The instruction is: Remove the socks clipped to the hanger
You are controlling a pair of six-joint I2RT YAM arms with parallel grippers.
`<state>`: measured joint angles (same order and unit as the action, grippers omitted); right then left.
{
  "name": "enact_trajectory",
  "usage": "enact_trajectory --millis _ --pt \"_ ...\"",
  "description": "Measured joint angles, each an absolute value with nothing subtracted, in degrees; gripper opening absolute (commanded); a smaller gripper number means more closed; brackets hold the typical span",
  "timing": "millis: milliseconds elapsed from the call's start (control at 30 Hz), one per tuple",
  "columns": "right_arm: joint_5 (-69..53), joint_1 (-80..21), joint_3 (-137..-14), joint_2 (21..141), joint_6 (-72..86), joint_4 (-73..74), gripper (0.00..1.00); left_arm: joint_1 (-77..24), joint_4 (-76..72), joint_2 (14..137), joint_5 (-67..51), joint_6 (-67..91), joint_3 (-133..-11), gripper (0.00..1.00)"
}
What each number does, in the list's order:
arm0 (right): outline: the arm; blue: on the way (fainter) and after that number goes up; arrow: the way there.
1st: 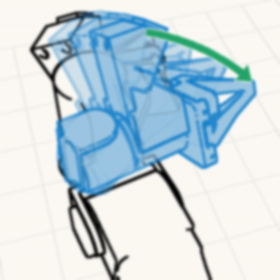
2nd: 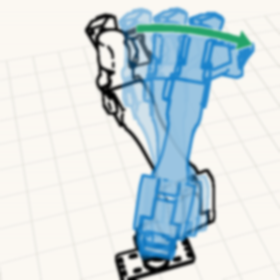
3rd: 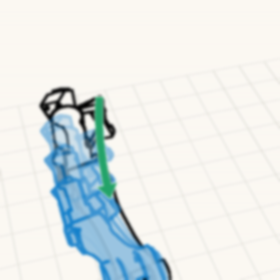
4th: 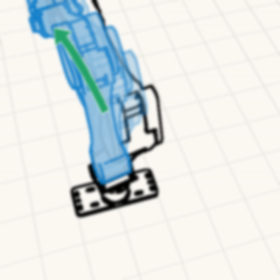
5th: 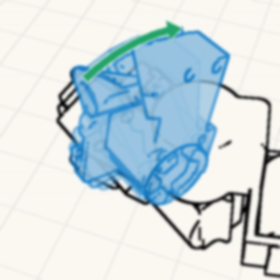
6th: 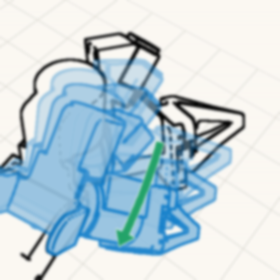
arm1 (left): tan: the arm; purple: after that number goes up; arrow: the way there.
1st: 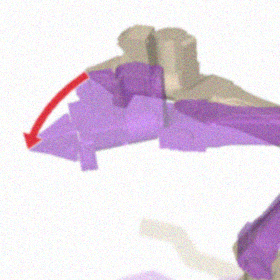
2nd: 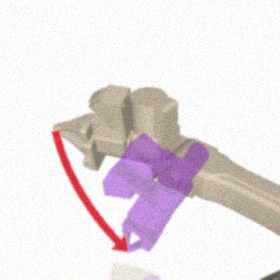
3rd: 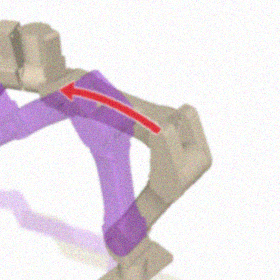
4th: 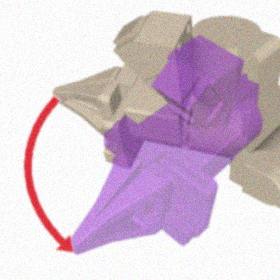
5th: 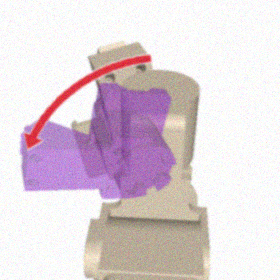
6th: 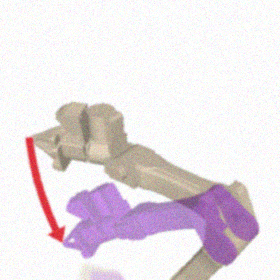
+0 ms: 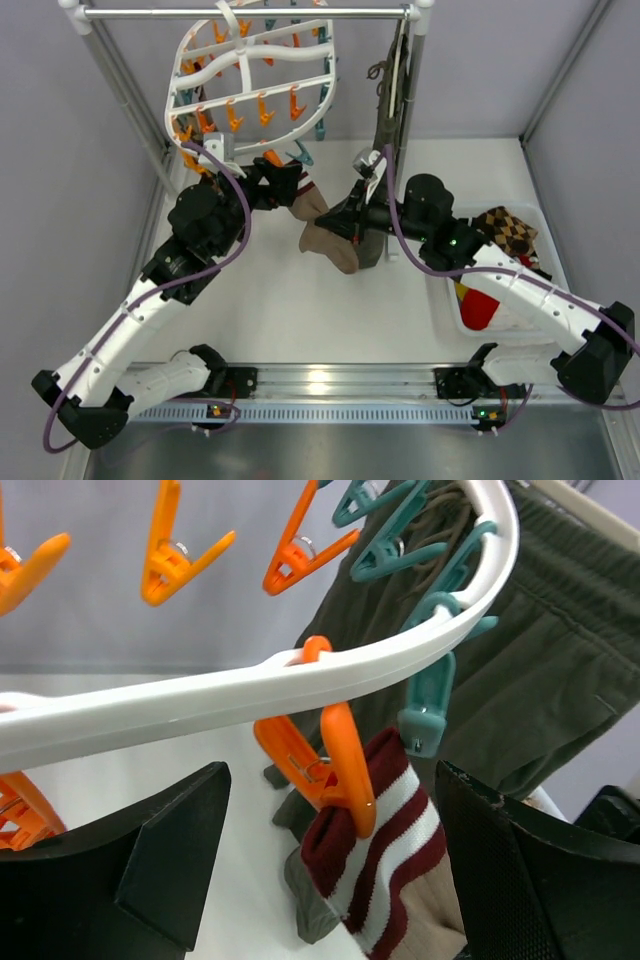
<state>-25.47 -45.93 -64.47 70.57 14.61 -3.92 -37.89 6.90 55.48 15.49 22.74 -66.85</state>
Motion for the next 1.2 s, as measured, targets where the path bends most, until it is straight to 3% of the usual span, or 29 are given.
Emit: enact_trajectory --millis 367,733,1033,1200 --pt "-29.26 -45.93 -64.47 71.77 14.61 -4.32 0.00 -35.18 1.98 55.27 11.33 21.96 -66.22 0.71" --pt "-30.57 -45.93 -64.47 71.90 14.52 -4.29 0.00 -33.30 -0.05 56.80 9.98 22.41 -66.11 0.23" --pt "-30.72 -45.93 -58.83 70.91 13.80 -4.01 0.00 -33.08 -0.21 57.14 9.91 22.11 -66.08 0.18" --pt "-28.82 -45.93 -54.28 65.58 12.95 -0.32 0.00 -33.06 -0.51 58.50 10.09 21.91 -66.06 0.28"
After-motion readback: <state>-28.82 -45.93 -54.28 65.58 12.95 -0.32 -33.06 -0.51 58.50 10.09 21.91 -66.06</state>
